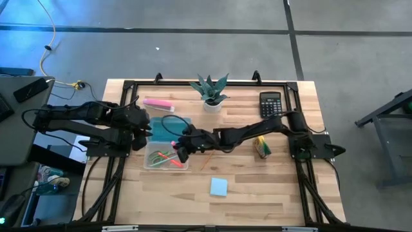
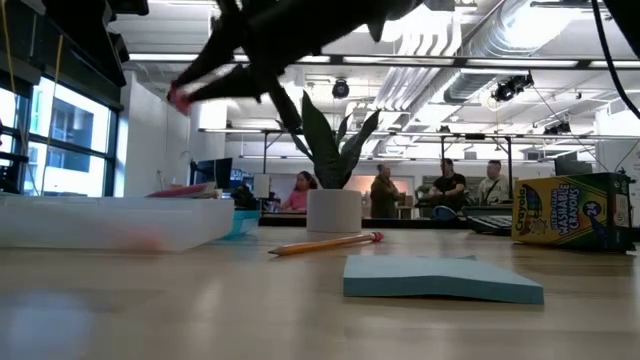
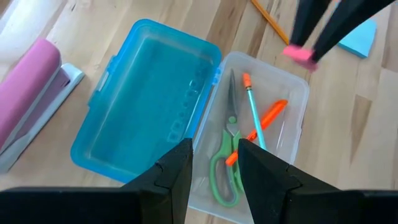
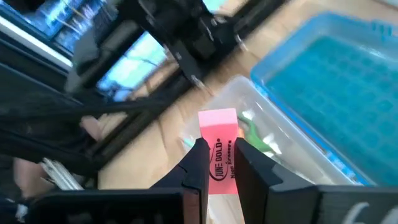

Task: Pack school essentials
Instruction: Put the pink eraser into the blue supply box, then put the orange pencil into the blue supply box

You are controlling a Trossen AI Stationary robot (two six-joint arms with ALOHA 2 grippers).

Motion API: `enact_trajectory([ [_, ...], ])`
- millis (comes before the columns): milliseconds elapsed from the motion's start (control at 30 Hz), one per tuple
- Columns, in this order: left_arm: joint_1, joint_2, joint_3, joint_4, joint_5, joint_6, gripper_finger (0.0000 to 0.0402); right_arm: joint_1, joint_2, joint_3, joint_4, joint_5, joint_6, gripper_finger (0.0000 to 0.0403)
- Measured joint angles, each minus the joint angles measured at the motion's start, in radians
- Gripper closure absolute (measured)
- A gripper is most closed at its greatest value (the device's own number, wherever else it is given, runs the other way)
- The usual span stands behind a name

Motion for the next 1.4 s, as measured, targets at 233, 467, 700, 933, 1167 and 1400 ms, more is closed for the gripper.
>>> enact_trajectory([
  [233, 0.0, 0.0, 0.0, 0.002, -0.002, 0.0, 0.0284, 0.0, 0.053, 0.0, 0.004, -0.053, -0.096, 0.0357],
  [467, 0.0, 0.0, 0.0, 0.002, -0.002, 0.0, 0.0284, 0.0, 0.103, 0.0, 0.0, -0.103, -0.184, 0.0357],
  [700, 0.0, 0.0, 0.0, 0.005, -0.002, 0.0, 0.0284, 0.0, 0.119, 0.0, -0.044, -0.104, -0.261, 0.0357],
  [933, 0.0, 0.0, 0.0, 0.005, -0.002, 0.0, 0.0284, 0.0, 0.119, 0.0, -0.055, -0.103, -0.279, 0.0334],
  [1167, 0.0, 0.0, 0.0, 0.005, -0.002, 0.0, 0.0284, -0.001, 0.119, 0.0, -0.056, -0.104, -0.23, 0.0282],
  [1400, 0.0, 0.0, 0.0, 0.005, -0.002, 0.0, 0.0284, -0.001, 0.119, 0.0, -0.056, -0.118, -0.196, 0.0251],
])
